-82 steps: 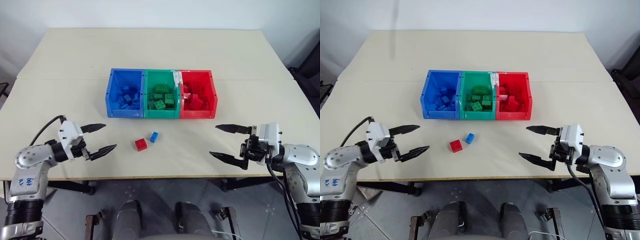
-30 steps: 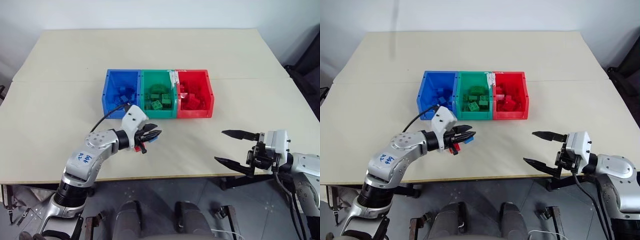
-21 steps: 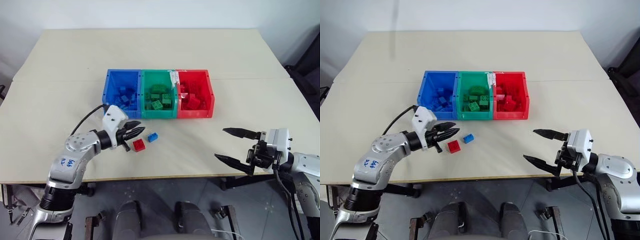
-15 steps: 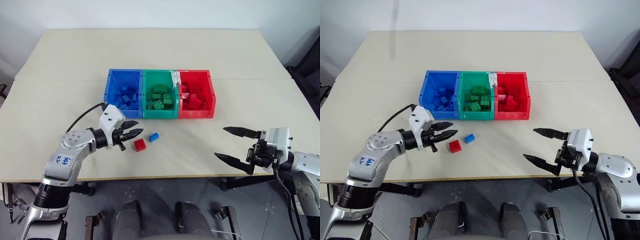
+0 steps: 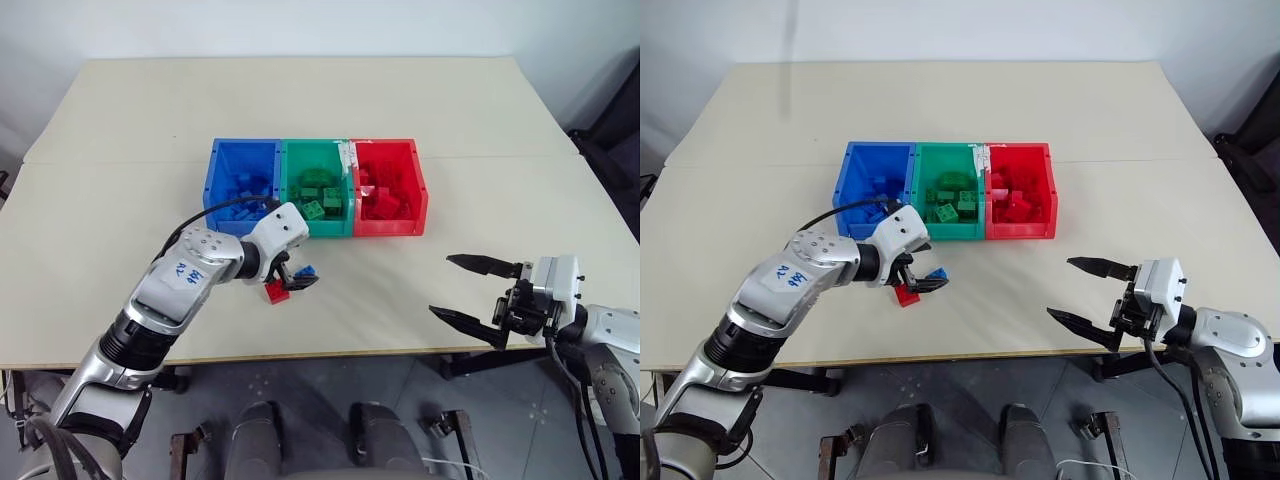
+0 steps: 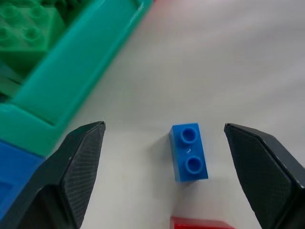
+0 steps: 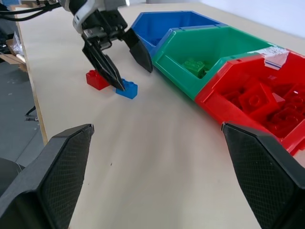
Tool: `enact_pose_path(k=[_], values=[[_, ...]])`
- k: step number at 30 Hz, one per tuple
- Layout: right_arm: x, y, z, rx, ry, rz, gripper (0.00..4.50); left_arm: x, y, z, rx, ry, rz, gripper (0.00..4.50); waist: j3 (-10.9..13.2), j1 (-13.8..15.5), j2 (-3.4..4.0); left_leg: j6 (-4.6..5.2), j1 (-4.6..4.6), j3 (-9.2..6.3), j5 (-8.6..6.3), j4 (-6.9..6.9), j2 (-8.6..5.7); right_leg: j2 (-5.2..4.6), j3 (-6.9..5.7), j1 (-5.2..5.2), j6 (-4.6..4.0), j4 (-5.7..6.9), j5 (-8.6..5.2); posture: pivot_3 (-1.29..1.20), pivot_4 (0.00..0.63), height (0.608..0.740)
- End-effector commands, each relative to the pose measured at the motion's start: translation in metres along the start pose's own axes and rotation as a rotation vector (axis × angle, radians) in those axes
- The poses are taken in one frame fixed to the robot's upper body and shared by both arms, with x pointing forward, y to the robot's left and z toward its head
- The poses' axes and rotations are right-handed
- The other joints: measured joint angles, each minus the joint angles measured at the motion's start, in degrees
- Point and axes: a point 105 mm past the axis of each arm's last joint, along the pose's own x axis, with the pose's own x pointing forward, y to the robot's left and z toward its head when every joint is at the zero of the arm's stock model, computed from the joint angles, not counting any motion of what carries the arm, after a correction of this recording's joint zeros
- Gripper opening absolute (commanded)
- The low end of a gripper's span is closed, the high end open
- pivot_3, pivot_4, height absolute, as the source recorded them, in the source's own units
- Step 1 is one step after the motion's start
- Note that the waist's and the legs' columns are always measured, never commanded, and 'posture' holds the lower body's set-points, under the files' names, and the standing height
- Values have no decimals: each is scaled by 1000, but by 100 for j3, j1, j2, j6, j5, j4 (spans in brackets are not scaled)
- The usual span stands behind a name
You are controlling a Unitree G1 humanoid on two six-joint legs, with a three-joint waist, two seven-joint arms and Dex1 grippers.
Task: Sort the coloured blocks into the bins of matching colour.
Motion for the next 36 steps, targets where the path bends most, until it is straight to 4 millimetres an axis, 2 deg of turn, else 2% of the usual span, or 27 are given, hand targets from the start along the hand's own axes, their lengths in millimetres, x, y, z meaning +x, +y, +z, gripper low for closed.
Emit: enact_pose_path(k=[1, 5, 11, 14, 17, 19, 24, 28, 32, 36], values=[[-3, 0, 12, -45, -31, -22, 4500, -3, 1, 4, 18, 8, 12, 3632, 0, 1, 0, 0, 0, 0, 0, 0, 0, 0, 0, 0, 0, 0, 0, 0, 150, 740], [-3, 0, 13, -46, -30, -27, 4500, -2, -6, -6, 23, 39, -12, 2409, 0, 2, 0, 0, 0, 0, 0, 2, 0, -1, 1, 0, 0, 0, 0, 0, 150, 740], [-2, 0, 13, -47, -31, -24, 4500, 3, -10, -9, 14, 19, -18, 473, 0, 13, 0, 1, -1, -1, 0, 4, -1, -2, 0, 3, 0, 0, 0, 0, 150, 740], [-2, 0, 13, -47, -29, -22, 4500, 2, -4, -9, -2, -38, 4, 471, 0, 9, 0, 2, 0, -1, -1, 4, -1, -3, 1, 3, 0, 0, 0, 0, 150, 740], [-2, -1, 13, -47, -30, -20, 4500, -4, -1, 2, 16, -186, 1, 471, 0, 7, 0, 2, 0, -2, -1, 3, -1, -3, 0, 3, 0, 0, 0, 0, 150, 740], [-1, -2, 13, -47, -34, -18, 4500, -12, 3, 11, -17, -307, 0, 471, 0, 5, 0, 2, 0, -2, -1, 5, 0, -3, 0, 3, 0, 1, 0, 0, 150, 740], [2, -3, 14, -49, -55, -15, 4500, -40, 18, 10, 8, -514, 56, 471, 0, -1, 1, 2, 1, -1, 0, 3, 0, -3, 0, 3, 0, 3, 0, 0, 150, 740], [6, -7, 20, -56, -100, -24, 4500, -66, 29, -15, -98, -613, 86, 471, 0, -12, 1, 1, 1, 1, 0, -2, 3, -2, -2, 0, 0, 3, 0, 0, 150, 740], [12, -4, 26, -67, -127, 9, 4500, -89, 42, -52, -140, -628, 216, 471, 0, -13, 1, 5, 1, 2, -3, 0, 3, -4, -2, 0, 0, 4, 0, 0, 150, 740], [19, -3, 33, -86, -162, 22, 4500, -108, 50, -65, -183, -646, 322, 471, -1, 18, -1, 29, 0, 2, -16, 3, 2, -8, -4, 2, -1, 3, 0, 0, 150, 740]])
